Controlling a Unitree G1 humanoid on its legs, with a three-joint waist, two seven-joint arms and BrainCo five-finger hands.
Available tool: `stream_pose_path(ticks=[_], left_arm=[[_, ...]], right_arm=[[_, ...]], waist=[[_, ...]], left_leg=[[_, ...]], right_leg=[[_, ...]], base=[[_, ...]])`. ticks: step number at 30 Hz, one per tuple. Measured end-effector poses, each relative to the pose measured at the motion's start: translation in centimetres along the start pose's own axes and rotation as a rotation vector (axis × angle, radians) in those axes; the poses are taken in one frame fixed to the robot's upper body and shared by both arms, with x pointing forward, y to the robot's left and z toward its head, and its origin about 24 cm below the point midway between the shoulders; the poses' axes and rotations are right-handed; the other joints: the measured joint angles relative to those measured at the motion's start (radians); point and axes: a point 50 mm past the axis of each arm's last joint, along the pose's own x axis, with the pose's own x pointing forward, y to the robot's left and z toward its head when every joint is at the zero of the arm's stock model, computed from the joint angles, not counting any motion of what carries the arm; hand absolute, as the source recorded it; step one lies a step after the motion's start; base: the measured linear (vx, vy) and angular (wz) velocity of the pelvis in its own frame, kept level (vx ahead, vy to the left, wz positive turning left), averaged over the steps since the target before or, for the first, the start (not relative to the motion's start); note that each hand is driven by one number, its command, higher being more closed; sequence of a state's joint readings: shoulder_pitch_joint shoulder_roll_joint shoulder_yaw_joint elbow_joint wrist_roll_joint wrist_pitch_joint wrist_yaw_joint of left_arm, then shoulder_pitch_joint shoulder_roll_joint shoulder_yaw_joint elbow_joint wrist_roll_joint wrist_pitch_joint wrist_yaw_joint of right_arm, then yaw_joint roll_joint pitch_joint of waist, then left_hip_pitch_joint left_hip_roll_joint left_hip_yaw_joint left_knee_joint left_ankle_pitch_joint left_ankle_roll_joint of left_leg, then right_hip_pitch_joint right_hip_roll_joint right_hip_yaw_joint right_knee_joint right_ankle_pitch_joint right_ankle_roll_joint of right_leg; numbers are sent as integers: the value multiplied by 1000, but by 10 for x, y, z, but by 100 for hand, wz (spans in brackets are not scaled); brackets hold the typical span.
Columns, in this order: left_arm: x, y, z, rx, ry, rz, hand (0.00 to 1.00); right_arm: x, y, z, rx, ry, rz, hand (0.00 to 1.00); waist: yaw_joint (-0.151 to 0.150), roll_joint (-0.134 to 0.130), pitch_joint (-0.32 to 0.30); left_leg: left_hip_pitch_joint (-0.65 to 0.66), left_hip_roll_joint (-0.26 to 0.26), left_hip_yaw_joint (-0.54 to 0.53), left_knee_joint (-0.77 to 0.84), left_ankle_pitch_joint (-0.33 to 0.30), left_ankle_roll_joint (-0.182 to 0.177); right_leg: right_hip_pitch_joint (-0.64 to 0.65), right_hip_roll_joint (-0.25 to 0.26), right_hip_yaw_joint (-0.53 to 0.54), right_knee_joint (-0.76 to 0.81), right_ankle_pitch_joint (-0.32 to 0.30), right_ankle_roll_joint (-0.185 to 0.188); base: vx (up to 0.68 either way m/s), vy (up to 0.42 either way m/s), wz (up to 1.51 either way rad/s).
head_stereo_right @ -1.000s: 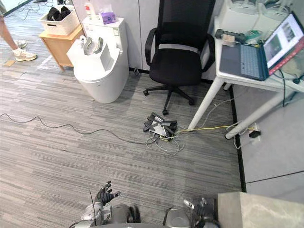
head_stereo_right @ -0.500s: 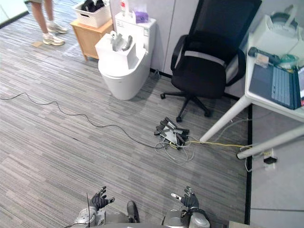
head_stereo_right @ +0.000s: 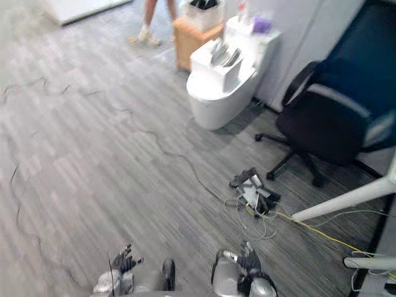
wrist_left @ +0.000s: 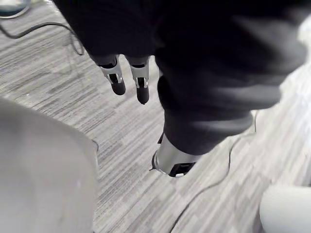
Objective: Organize washtable
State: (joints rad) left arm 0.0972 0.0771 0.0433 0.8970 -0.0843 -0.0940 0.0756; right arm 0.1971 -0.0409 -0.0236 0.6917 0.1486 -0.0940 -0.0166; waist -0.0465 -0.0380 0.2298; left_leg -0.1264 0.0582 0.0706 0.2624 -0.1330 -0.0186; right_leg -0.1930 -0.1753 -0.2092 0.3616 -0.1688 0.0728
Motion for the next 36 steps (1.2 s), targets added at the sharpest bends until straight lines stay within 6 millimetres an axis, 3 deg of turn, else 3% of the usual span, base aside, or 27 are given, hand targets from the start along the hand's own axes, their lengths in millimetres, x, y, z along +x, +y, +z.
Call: stream_pose_path(ticks=[2, 4, 9, 11, 12, 13, 14, 15, 16, 17, 18, 21, 22, 24, 26, 28, 32, 36], left_arm=[[0, -4, 0, -6, 0, -9, 0], [1, -8, 7, -7, -25, -20, 0], [0, -23, 11, 24, -46, -72, 0], [-1, -25, 8, 57, -39, -89, 0], [-2, -27, 6, 67, -30, -99, 0], [-2, -29, 5, 69, -23, -104, 0], [-2, -36, 6, 74, -22, -124, 0], [-2, -34, 4, 90, -11, -123, 0], [0, -26, 3, 109, -4, -109, 0], [2, -13, 3, 145, 5, -84, 0], [3, -14, 4, 141, 5, -82, 0], [2, -19, 0, 137, 17, -91, 0], [1, -23, -2, 126, 24, -95, 0], [0, -20, -7, 125, 44, -88, 0], [0, -19, -7, 88, 40, -71, 0], [0, -16, -8, 85, 48, -63, 0], [0, -9, -12, 53, 64, -34, 0], [-1, -5, -16, 60, 82, -24, 0]], right_arm=[[0, -4, 2, 3, -6, -15, 0], [1, -3, 3, 4, -7, -12, 0], [8, 6, 16, -12, -36, 18, 0], [12, 9, 17, -26, -28, 33, 0], [13, 10, 17, -27, -21, 31, 0], [13, 8, 16, -27, -16, 25, 0], [14, 0, 20, -21, -29, 2, 0], [16, 1, 25, -18, -47, 3, 0], [15, 6, 23, -9, -42, 10, 0], [16, 16, 19, 8, -23, 28, 0], [18, 18, 20, 6, -16, 32, 0], [18, 15, 20, -3, -12, 30, 0], [19, 10, 22, -15, -18, 21, 0], [17, 5, 19, -17, -12, 8, 0], [13, -5, 9, -22, 17, -16, 0], [11, -6, 4, -15, 34, -22, 0], [9, -2, -6, -7, 74, -16, 0], [9, -1, -12, -5, 102, -16, 0]], waist=[[-4, 32, 1], [2, 34, 0], [-2, 39, -6], [-28, 49, -20], [-33, 53, -21], [-36, 61, -20], [-51, 91, -10], [-53, 97, -16], [-51, 69, -21], [-47, -5, -20], [-44, 1, -19], [-47, 28, -7], [-49, 45, -2], [-56, 56, -2], [-49, 57, -3], [-51, 53, -8], [-45, 36, -36], [-37, 18, -58]], left_leg=[[-22, 107, 145, 69, -18, -38], [-6, 147, 258, 72, -15, -40], [2, 118, 280, -23, 46, -51], [43, 73, 242, -224, 184, -61], [37, 71, 266, -219, 179, -58], [38, 76, 275, -233, 193, -40], [45, 109, 257, -246, 208, -25], [56, 131, 227, -290, 220, -43], [63, 111, 222, -313, 235, -60], [86, 64, 213, -335, 229, -66], [84, 79, 208, -338, 233, -66], [100, 63, 200, -365, 251, -64], [108, 62, 196, -365, 247, -56], [115, 42, 166, -364, 246, -55], [119, 35, 111, -361, 252, -52], [121, 26, 61, -364, 261, -51], [122, 13, 17, -365, 273, -43], [126, -8, 16, -365, 266, -34]], right_leg=[[53, 26, -121, -9, -1, -32], [104, 44, -180, -31, -6, -41], [129, 57, -192, -65, -1, -49], [128, 47, -229, -103, 55, -83], [132, 48, -249, -81, 57, -88], [130, 50, -264, -45, 56, -89], [71, 48, -280, 85, 32, -94], [61, 96, -241, -57, 6, -68], [85, 105, -218, -206, 82, -68], [94, 57, -195, -265, 193, -51], [87, 64, -201, -253, 203, -62], [81, 53, -171, -217, 169, -44], [76, 56, -116, -177, 145, -35], [78, 85, 41, -142, 58, -14], [94, 93, 47, -108, 8, 15], [121, 91, 26, -107, 0, 18], [169, 99, 34, -156, 2, 18], [209, 100, 66, -216, 45, -2]], base=[[206, -260, 104], [228, -228, 79], [133, -75, 47], [84, 28, 114], [114, 60, 112], [61, 52, 122], [-14, -2, 105], [-54, -31, 107], [-16, -92, 84], [8, -100, 57], [16, -73, 37], [-62, 18, -1], [-69, 18, 9], [-39, 18, 51], [-3, -28, 82], [30, -21, 75], [104, 4, 44], [130, 25, 10]])
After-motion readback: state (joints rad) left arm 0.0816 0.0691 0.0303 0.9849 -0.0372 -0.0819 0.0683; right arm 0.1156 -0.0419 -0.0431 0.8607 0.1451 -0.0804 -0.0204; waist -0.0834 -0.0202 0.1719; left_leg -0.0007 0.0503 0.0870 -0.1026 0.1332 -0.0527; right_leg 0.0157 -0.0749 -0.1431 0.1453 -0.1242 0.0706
